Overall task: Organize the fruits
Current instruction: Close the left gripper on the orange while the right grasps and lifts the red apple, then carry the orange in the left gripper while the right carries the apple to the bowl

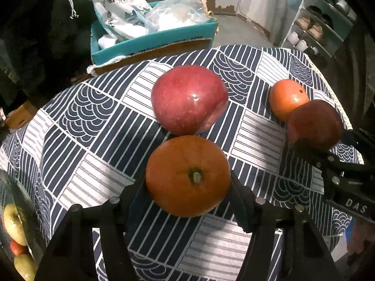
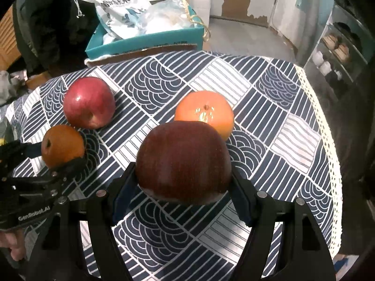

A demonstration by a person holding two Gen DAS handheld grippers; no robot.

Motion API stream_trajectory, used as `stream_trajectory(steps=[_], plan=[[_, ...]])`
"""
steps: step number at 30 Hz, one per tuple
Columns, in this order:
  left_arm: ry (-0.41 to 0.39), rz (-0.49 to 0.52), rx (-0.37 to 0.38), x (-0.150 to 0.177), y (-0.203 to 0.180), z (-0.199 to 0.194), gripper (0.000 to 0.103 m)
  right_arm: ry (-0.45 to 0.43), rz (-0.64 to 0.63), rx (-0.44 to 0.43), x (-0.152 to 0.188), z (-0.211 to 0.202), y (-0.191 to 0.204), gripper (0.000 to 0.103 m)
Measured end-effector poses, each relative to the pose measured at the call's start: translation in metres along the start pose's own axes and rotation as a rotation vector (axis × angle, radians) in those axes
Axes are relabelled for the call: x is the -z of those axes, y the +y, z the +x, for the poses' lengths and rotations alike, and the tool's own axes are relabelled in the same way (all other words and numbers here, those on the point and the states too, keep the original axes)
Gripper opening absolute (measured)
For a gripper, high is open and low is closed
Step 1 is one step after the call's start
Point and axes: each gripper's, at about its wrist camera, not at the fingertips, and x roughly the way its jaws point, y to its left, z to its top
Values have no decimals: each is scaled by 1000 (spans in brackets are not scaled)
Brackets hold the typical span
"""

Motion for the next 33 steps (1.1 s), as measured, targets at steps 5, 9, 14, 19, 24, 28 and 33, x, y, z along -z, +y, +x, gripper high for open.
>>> stream_trajectory(steps=[5,9,14,19,24,28,33], plan=[[-22,-4,4,5,2,-15,66,-12,1,-3,-1,-6,3,74],[-31,-15,0,8,8,-24,66,-22,-4,-9,-1,-11,5,74],[-40,-26,-8,14,15,-36,66,-31,-1,-36,1,-18,8,74],[-64,-47,-10,19,23,-54,66,-49,-10,-44,1,-27,14,74],[-96,-40,-24,24,26,-73,66,-77,-26,-51,-1,-40,22,74],[-109,-47,-28,27,32,-83,66,-102,-42,-58,-4,-51,30,74],[-124,-60,-33,31,40,-96,66,-127,-67,-73,-7,-63,43,74]])
